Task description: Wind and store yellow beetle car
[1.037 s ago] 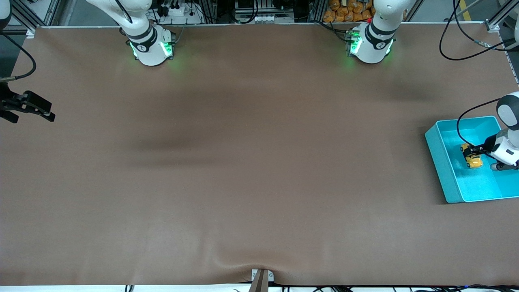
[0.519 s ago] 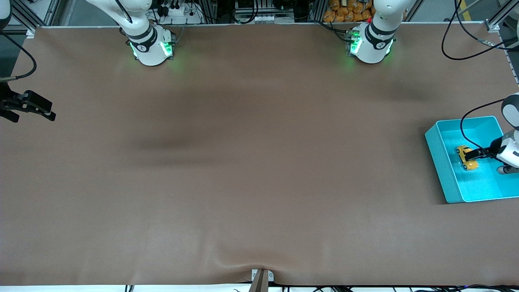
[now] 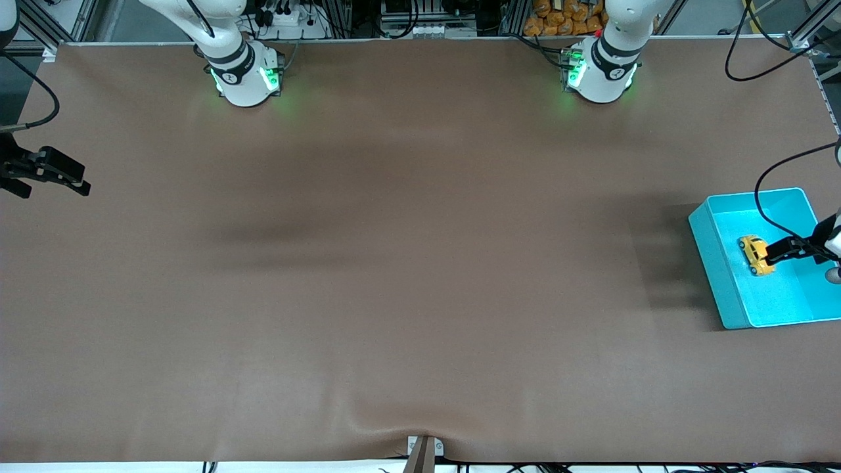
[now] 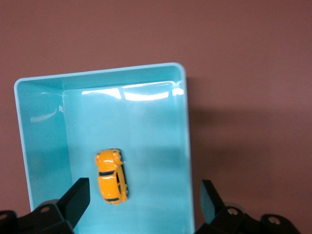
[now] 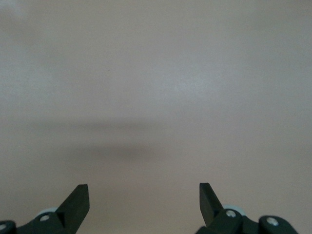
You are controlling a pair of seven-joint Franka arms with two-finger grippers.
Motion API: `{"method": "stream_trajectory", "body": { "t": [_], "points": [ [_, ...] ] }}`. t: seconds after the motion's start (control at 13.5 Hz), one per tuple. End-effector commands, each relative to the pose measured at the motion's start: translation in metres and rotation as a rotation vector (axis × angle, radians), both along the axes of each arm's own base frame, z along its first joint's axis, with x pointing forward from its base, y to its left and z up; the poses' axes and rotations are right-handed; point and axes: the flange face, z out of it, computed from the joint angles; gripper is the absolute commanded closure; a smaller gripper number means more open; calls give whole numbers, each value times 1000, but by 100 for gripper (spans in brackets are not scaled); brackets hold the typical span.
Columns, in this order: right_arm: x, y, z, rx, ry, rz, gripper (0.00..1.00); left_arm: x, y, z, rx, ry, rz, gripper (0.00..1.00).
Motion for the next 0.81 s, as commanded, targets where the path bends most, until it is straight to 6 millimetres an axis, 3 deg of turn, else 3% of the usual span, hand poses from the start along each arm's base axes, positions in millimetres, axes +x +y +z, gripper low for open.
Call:
{"method": "stream_trajectory", "body": {
  "t": [0.0,0.15,0.52,0.74],
  "points": [
    [1,2,5,11,1,-9,0,-8,-32,41,6,4,-13,0],
    [1,2,5,11,1,-9,0,-10,-51,65,-15,-5,-10,0],
    [1,2,5,11,1,-9,0,-9,-142,139,-31,81,-11,0],
    [1,2,5,11,1,-9,0,-17,-170,179,-77,65,-8,0]
  ]
}}
